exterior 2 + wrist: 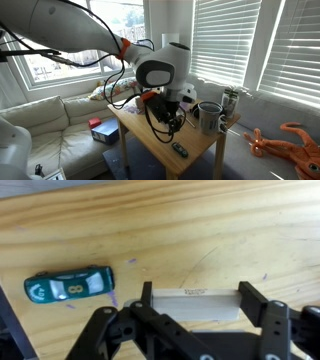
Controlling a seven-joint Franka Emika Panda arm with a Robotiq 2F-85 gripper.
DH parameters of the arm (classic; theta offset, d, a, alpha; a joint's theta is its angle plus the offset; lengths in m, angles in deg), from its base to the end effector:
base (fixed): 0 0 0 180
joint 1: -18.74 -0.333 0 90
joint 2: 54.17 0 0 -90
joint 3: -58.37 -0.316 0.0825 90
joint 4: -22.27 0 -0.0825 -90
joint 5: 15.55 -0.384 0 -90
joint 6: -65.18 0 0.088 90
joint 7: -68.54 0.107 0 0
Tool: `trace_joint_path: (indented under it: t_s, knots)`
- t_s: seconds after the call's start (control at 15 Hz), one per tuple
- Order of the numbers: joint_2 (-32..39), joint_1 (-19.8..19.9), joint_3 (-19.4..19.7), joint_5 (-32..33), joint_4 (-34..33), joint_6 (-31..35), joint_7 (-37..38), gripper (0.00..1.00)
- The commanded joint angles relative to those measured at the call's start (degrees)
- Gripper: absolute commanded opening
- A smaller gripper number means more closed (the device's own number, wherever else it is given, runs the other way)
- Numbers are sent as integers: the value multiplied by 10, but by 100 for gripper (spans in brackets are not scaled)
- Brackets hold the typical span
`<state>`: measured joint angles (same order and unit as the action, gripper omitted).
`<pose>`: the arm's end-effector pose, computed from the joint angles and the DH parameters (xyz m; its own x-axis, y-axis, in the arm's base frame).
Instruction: Slide the far right wooden block and move it to the middle of the table, slide the most forward wooden block and put it next to the other wooden block, put the toy car on top of both wooden blocks
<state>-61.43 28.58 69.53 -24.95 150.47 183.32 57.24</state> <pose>0.4665 -0.1713 0.4187 0.9695 -0.2437 -0.0252 -0.2443 -0.9543 -0.1723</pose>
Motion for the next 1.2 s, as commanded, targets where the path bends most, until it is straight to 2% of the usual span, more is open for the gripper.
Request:
trace_joint_path:
  t_s: [0.0,0.4,0.47,0.8,1.13]
  knots:
    - [-37,-17,-24,2,34,23,70,59]
    - [-23,-34,-62,42,42,63,171,59]
    - [-22,-32,-67,69,43,65,196,59]
    - [-23,-34,-70,128,52,51,186,59]
    - [-23,-36,-65,120,61,44,161,59]
